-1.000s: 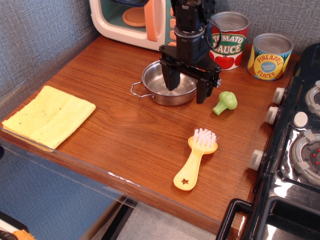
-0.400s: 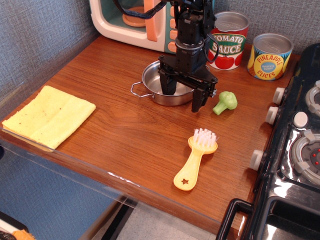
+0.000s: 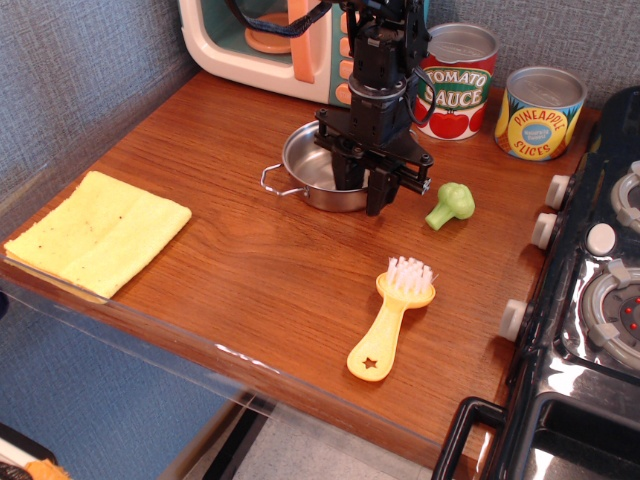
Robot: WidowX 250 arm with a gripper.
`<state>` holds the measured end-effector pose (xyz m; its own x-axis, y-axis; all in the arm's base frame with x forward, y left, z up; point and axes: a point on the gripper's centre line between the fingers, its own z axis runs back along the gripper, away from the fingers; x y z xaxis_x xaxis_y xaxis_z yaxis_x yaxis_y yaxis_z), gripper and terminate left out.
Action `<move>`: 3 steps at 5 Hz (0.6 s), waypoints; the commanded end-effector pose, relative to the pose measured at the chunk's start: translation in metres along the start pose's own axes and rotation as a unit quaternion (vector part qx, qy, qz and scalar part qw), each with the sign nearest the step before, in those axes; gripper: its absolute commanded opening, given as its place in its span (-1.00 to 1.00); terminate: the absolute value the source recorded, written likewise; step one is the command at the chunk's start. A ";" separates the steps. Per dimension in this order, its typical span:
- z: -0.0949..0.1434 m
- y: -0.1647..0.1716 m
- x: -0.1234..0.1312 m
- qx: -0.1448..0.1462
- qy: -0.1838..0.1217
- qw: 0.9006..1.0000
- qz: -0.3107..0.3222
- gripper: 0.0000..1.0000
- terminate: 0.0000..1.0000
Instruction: Move the pot to the front of the table
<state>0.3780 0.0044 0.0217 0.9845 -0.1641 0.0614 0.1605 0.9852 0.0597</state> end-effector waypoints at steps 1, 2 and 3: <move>0.014 0.002 0.002 0.003 -0.012 1.000 -0.008 -1.00 -1.00; 0.017 0.003 0.002 0.002 -0.014 1.000 -0.013 -1.00 -1.00; 0.039 0.011 0.007 0.008 -0.042 0.999 -0.012 -1.00 -1.00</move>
<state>0.3769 0.0109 0.0356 0.9788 -0.1924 0.0700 0.1885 0.9803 0.0582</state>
